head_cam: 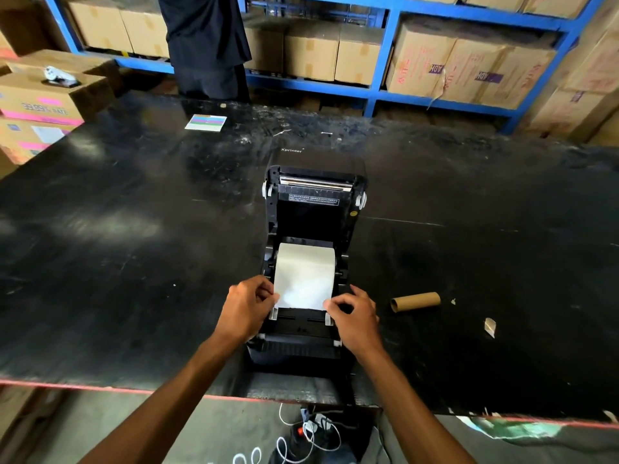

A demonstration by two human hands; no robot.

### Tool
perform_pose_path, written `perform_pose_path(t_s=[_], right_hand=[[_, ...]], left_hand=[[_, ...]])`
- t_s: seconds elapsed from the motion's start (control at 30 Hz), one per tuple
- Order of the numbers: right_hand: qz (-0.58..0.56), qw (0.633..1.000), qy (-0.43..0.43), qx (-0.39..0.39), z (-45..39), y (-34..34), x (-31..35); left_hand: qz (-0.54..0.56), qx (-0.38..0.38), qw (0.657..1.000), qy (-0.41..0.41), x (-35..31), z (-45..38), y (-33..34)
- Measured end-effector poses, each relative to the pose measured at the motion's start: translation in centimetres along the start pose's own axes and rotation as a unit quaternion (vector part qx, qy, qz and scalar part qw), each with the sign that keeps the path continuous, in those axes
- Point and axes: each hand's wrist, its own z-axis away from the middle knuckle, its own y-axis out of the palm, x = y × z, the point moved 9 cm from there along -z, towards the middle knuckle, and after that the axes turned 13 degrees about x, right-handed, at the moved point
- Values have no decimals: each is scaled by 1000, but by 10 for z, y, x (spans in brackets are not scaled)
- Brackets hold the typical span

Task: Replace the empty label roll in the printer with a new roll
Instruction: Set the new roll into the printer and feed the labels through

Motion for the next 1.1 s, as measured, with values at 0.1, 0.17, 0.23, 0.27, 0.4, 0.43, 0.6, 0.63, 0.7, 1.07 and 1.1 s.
perform_pose_path(t_s=[0.1,0.17,0.23,0.27,0.4,0.43,0.6,0.63,0.7,1.07,1.1], right_hand=[[9,1000,15,4,0,1,-7],[13,1000,19,6,-1,2,-8],[18,1000,18,9,-3,2,-8],[22,1000,17,10,-4,2,-8],[30,999,15,3,-4,3,-8],[30,999,15,3,-4,3,-8],[49,998,26,35,-8,2,-7],[50,997,27,44,-10,2,-7],[49,997,20,57,-13,2,-7],[-19,995,40,86,-14,2,-11],[-12,996,39,84,-14,3,-10]], left_hand=[[-20,8,1000,-9,4,2,4],[-34,19,999,-6,3,2,6],[-57,29,998,3,-1,0,8],[-73,30,997,6,-3,0,8],[-99,20,995,16,-6,-2,7],[-94,19,995,17,-5,-2,6],[-34,39,999,10,4,-3,6],[-28,38,999,8,4,-3,5],[-19,36,999,2,6,-3,6],[77,64,994,-43,12,-12,9],[85,63,993,-47,13,-12,9]])
